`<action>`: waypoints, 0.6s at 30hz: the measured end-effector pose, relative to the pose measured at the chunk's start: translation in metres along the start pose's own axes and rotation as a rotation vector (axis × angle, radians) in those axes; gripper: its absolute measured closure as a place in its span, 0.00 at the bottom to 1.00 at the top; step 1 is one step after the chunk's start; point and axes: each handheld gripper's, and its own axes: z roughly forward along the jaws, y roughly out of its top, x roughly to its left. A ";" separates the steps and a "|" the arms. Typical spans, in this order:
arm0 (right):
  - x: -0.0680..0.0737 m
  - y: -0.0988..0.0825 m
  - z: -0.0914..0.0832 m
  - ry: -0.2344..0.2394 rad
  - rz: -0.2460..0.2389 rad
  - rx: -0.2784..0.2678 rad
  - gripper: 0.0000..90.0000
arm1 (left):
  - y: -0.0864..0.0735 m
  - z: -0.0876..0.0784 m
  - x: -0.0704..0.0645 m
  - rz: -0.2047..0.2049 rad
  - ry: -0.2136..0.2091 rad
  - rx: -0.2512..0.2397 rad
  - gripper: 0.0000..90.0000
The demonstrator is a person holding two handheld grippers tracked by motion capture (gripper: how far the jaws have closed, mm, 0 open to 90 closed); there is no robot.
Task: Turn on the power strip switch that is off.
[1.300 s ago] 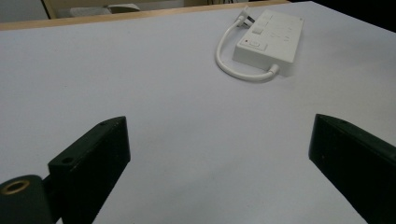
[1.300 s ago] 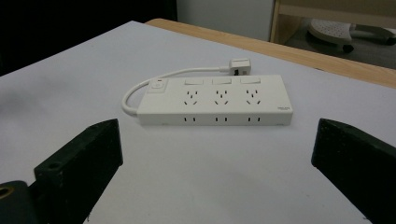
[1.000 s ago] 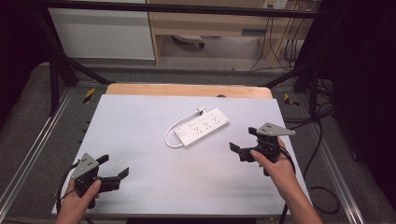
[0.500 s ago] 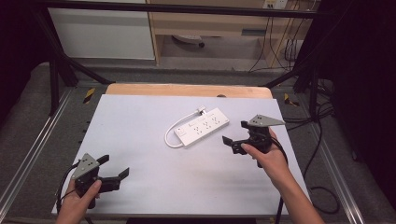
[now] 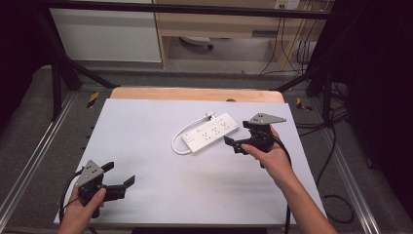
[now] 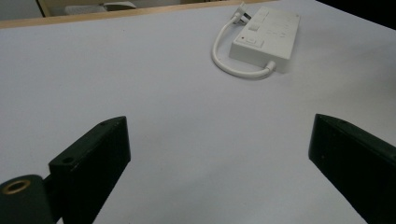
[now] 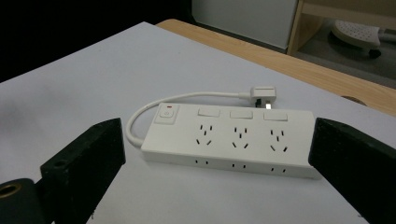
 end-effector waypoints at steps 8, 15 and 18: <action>0.000 0.009 0.012 0.008 0.002 0.006 0.06 | 0.000 0.001 0.000 0.002 0.001 0.003 0.06; -0.002 0.012 0.024 0.005 0.006 0.018 0.06 | 0.000 0.001 0.000 0.002 -0.001 0.003 0.06; -0.002 0.012 0.029 0.003 0.011 0.017 0.06 | 0.000 0.001 0.000 0.003 -0.002 0.006 0.06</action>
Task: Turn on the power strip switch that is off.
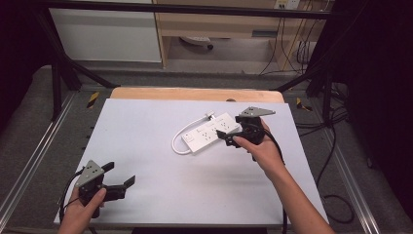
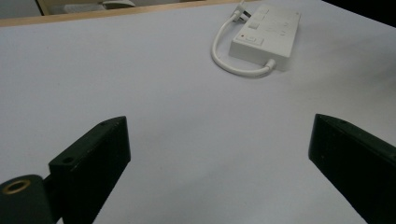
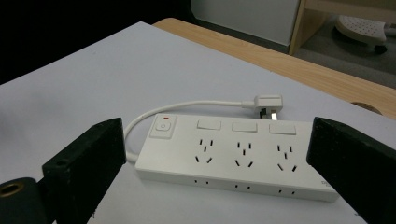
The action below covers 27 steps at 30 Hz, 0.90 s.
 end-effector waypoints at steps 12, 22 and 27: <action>0.000 0.007 0.017 -0.009 0.000 0.021 0.07 | 0.000 0.001 0.000 0.000 -0.005 0.003 0.06; -0.002 0.012 0.033 -0.014 0.015 0.033 0.09 | 0.000 0.001 0.001 -0.007 -0.004 0.003 0.06; -0.003 0.012 0.042 -0.013 0.022 0.043 0.10 | 0.000 0.001 0.001 -0.022 -0.005 0.001 0.06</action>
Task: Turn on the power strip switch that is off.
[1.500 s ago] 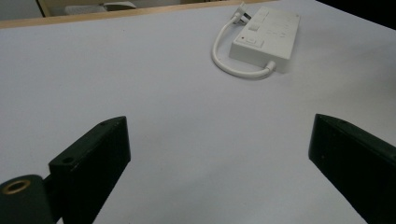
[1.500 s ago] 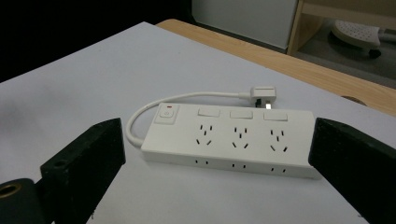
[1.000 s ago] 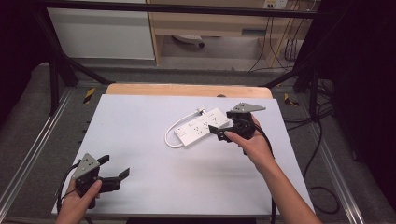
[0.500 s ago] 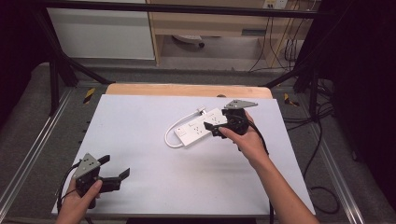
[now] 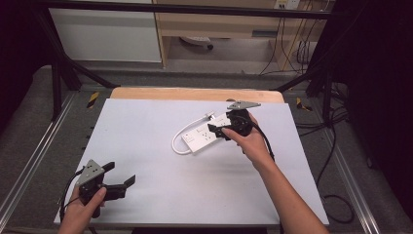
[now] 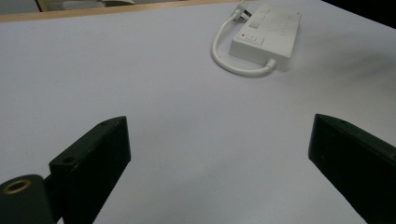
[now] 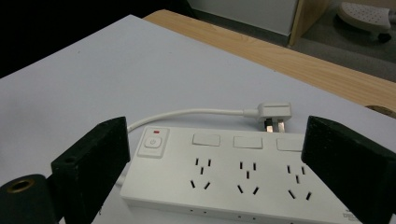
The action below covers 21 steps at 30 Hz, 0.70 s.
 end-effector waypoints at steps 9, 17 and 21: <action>0.000 -0.002 0.015 -0.007 0.006 0.024 0.10 | 0.000 0.000 -0.001 0.017 0.006 0.003 0.07; -0.003 -0.005 0.024 -0.018 -0.001 0.044 0.10 | 0.000 0.001 -0.001 0.014 -0.001 0.007 0.07; -0.004 -0.005 0.028 -0.017 0.011 0.042 0.13 | 0.000 0.001 -0.001 0.015 -0.002 0.009 0.07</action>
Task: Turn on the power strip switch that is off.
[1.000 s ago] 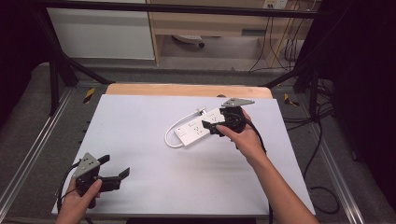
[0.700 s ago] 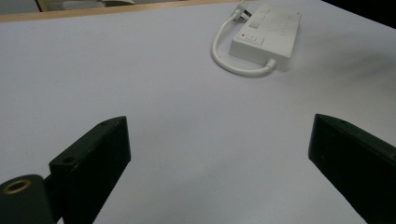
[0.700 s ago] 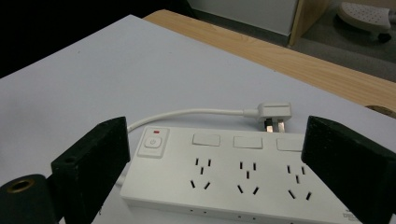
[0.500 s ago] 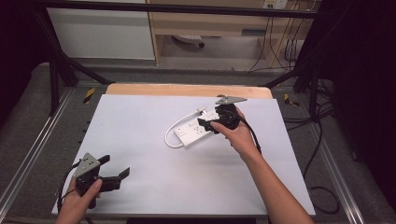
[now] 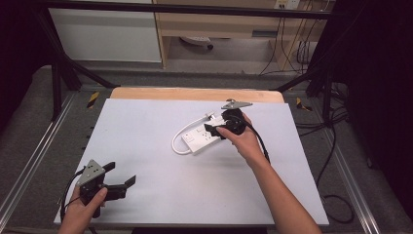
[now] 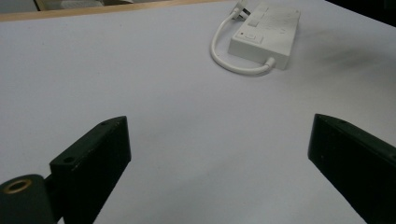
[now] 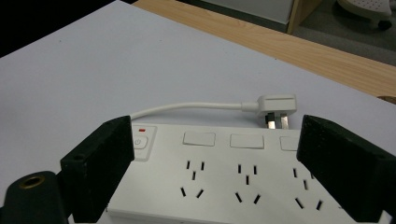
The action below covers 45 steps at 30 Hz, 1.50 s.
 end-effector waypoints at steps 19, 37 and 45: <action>0.005 0.002 0.023 0.007 -0.008 0.037 0.23 | 0.000 0.000 0.000 0.004 -0.009 0.001 0.07; 0.002 -0.004 0.039 0.018 -0.011 0.061 0.59 | 0.000 0.000 -0.001 0.005 -0.019 0.007 0.07; -0.002 -0.009 0.047 0.009 -0.007 0.071 0.67 | 0.000 0.001 -0.001 0.003 -0.024 0.007 0.07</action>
